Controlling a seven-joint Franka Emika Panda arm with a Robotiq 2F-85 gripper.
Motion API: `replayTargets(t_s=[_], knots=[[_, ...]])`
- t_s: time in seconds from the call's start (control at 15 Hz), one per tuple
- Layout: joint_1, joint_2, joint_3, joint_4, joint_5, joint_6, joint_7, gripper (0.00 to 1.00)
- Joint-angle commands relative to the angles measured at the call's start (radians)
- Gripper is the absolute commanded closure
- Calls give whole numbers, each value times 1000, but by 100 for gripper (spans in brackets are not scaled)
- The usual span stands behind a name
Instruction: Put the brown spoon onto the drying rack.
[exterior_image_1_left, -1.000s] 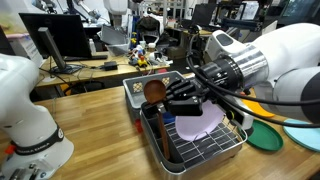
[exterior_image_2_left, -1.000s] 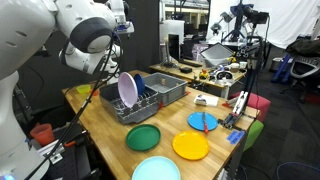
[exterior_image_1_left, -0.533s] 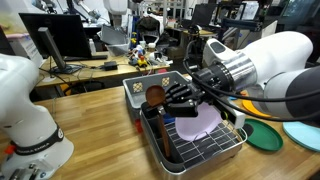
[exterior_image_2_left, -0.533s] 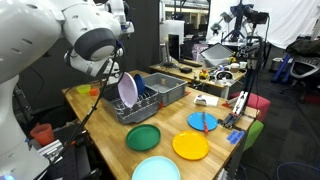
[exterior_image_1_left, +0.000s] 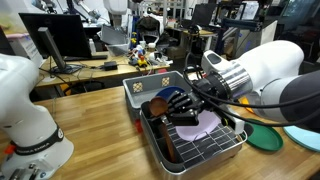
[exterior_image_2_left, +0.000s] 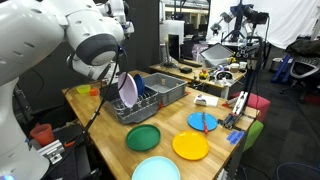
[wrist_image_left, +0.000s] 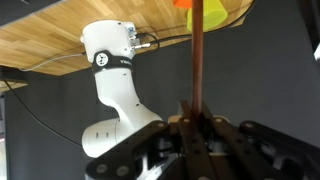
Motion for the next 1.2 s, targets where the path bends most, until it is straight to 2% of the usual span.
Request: replayTargets(t_s=[0.0,0.07,0.13,0.2,0.33,0.8,1.13], knots=[[-3,-39,-1,11,2,-34,-28,97],[-2,-49,-2,12,3,-39,-28,95],[-2,-60,-4,12,3,-44,-27,65],[-3,-70,-3,12,4,-50,-27,64],[-2,-81,-4,13,7,-54,-25,52],[-3,-65,3,24,3,-53,-26,1],[-2,-71,6,26,2,-59,-34,0]])
